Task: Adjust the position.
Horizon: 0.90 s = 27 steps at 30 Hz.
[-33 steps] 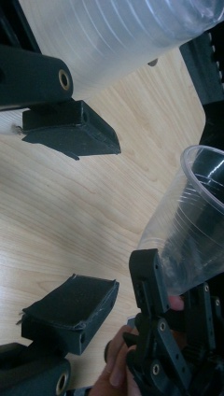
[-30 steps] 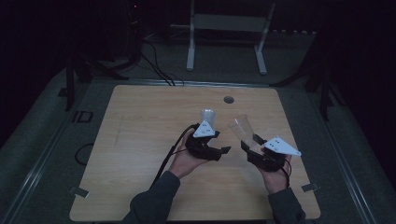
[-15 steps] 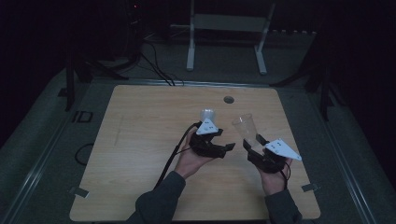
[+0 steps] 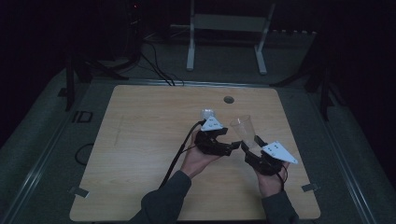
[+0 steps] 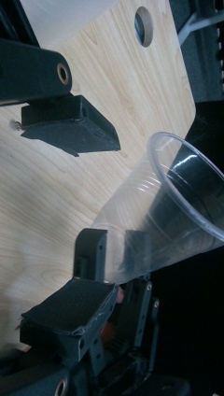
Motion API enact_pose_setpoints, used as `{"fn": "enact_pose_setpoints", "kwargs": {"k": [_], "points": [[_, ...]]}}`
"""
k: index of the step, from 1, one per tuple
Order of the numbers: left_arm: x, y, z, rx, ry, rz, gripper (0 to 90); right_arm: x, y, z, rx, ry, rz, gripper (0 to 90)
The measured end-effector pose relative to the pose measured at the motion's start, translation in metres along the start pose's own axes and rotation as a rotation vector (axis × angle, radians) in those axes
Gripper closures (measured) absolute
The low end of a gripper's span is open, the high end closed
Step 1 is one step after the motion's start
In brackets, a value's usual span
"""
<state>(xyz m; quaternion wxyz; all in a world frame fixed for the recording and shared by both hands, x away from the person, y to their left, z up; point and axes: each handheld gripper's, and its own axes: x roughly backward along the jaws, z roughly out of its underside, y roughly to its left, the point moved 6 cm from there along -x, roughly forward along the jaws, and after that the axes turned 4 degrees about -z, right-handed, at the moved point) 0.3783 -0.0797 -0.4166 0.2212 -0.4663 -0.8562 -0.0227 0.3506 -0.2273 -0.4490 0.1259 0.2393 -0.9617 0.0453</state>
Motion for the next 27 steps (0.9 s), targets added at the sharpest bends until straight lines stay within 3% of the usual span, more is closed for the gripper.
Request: {"fn": "enact_pose_setpoints", "kwargs": {"k": [7,13,27], "points": [[-0.006,0.001,-0.002,0.049,-0.002,0.008,25.3,0.000,0.003,-0.001,0.003,-0.007,-0.002,42.5],[-0.010,0.001,-0.005,0.089,-0.022,0.021,18.5,0.000,0.006,-0.001,0.009,-0.010,-0.009,42.5],[-0.016,-0.001,-0.008,0.150,-0.051,0.039,15.8,0.001,0.012,-0.003,0.015,-0.029,-0.024,42.5]]}}
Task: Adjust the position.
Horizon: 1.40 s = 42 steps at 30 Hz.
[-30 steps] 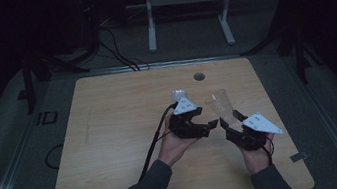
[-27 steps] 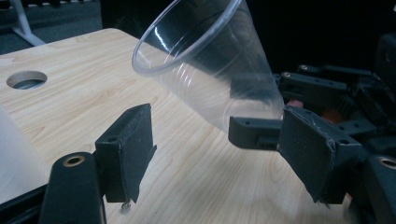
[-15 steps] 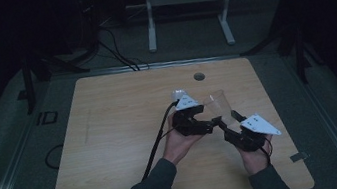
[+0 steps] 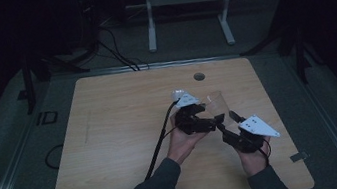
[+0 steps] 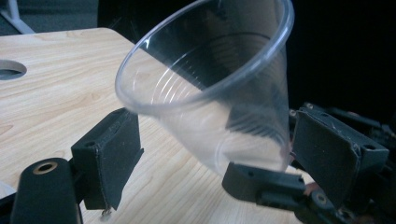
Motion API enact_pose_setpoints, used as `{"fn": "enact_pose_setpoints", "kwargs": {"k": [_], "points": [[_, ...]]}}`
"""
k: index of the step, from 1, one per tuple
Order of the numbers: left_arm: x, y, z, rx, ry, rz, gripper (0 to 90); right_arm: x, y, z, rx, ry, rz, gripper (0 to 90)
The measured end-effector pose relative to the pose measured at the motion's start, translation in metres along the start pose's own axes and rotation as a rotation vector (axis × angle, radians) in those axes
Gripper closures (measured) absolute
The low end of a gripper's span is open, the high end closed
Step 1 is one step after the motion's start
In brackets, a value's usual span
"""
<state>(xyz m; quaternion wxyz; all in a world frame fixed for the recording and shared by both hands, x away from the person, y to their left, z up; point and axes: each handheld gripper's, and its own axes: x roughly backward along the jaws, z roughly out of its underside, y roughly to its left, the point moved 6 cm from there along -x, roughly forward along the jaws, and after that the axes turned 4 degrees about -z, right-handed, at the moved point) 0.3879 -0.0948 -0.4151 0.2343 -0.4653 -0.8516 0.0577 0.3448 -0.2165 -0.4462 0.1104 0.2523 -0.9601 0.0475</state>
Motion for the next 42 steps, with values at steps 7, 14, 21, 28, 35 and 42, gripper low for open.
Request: {"fn": "enact_pose_setpoints", "kwargs": {"k": [7,14,21,28,35,42], "points": [[-0.0032,-0.0010,-0.0027,0.030,-0.019,0.006,15.7,-0.0009,0.0029,0.0004,0.003,-0.005,-0.009,42.5],[-0.0053,-0.0004,-0.0045,0.072,-0.043,0.011,15.8,-0.0016,0.0048,0.0006,0.006,-0.008,-0.016,42.5],[-0.0060,0.0007,-0.0056,0.120,-0.061,0.014,19.5,-0.0025,0.0048,0.0015,0.010,-0.002,-0.022,42.4],[-0.0036,-0.0014,-0.0083,0.147,-0.097,0.022,27.2,-0.0032,0.0043,0.0024,0.011,0.005,-0.025,42.0],[-0.0020,-0.0017,-0.0071,0.115,-0.098,0.004,30.5,-0.0056,0.0067,0.0036,0.022,0.031,-0.053,38.7],[-0.0012,-0.0023,-0.0053,0.079,-0.087,-0.010,30.9,-0.0068,0.0071,0.0033,0.024,0.073,-0.098,31.5]]}}
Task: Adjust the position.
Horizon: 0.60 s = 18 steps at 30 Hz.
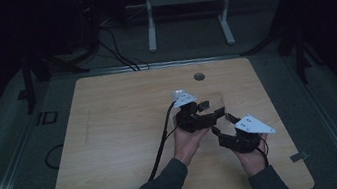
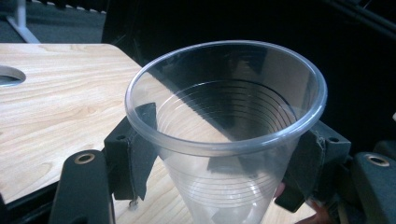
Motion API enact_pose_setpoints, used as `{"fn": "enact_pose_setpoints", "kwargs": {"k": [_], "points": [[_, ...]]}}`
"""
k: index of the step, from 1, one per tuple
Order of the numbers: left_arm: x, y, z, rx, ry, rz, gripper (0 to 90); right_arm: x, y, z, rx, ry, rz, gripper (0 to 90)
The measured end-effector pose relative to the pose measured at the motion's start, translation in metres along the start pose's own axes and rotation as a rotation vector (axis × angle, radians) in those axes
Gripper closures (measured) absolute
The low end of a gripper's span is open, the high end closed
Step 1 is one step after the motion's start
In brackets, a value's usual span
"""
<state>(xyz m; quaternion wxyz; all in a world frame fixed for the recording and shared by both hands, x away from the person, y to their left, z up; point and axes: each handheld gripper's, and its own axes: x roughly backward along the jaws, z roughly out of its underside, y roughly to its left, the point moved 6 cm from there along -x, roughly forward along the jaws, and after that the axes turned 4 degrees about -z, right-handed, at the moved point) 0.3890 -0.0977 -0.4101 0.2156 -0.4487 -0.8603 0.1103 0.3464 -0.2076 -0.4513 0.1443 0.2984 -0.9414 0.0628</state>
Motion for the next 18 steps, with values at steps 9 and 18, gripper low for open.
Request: {"fn": "enact_pose_setpoints", "kwargs": {"k": [9,18], "points": [[-0.001,-0.001,0.004,-0.074,0.034,-0.031,30.9,-0.003,-0.002,-0.002,-0.004,0.056,-0.049,28.4],[-0.004,-0.004,0.011,-0.150,0.091,-0.050,30.4,-0.008,0.001,0.002,0.000,0.092,-0.066,35.4]]}}
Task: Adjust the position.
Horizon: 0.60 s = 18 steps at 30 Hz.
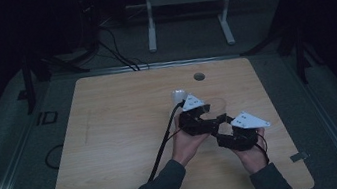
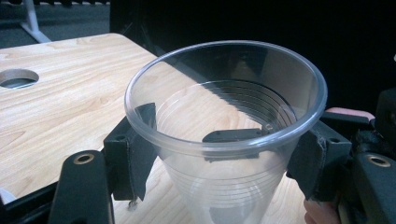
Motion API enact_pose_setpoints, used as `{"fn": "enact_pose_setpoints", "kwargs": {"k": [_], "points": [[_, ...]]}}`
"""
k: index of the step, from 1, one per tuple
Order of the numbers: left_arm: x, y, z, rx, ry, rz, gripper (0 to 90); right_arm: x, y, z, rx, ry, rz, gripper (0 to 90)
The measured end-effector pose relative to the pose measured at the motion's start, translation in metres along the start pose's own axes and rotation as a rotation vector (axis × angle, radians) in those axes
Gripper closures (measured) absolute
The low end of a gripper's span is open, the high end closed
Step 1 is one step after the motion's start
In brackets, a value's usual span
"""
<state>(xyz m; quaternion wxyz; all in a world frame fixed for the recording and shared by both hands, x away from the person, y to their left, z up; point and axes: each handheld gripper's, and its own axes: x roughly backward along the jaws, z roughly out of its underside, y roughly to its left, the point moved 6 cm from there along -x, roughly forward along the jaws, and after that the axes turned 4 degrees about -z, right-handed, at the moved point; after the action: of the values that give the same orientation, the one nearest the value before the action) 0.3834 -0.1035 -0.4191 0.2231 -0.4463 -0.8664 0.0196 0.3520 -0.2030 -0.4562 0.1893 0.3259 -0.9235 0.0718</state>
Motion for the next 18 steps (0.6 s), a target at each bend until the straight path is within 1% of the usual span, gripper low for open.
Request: {"fn": "enact_pose_setpoints", "kwargs": {"k": [1,5,11,13,17,18], "points": [[0.0001,0.0003,0.0000,0.001,0.000,-0.001,30.2,-0.0002,0.0000,0.0004,-0.002,-0.001,0.002,37.6],[0.0003,0.0000,-0.0012,0.016,-0.013,0.005,28.6,0.0006,0.0003,0.0002,-0.009,-0.014,0.002,40.8],[0.0002,0.0003,-0.0036,0.067,-0.041,0.022,25.2,0.0010,0.0007,0.0005,-0.021,-0.032,0.007,41.3],[0.0000,-0.0002,-0.0040,0.073,-0.052,0.023,25.0,0.0010,0.0010,0.0010,-0.035,-0.038,0.001,41.3],[-0.0005,-0.0014,-0.0043,0.077,-0.061,0.021,25.1,0.0002,0.0015,0.0017,-0.041,-0.040,-0.004,41.2],[-0.0004,-0.0018,-0.0047,0.082,-0.072,0.020,25.3,-0.0002,0.0026,0.0021,-0.044,-0.040,-0.009,41.2]]}}
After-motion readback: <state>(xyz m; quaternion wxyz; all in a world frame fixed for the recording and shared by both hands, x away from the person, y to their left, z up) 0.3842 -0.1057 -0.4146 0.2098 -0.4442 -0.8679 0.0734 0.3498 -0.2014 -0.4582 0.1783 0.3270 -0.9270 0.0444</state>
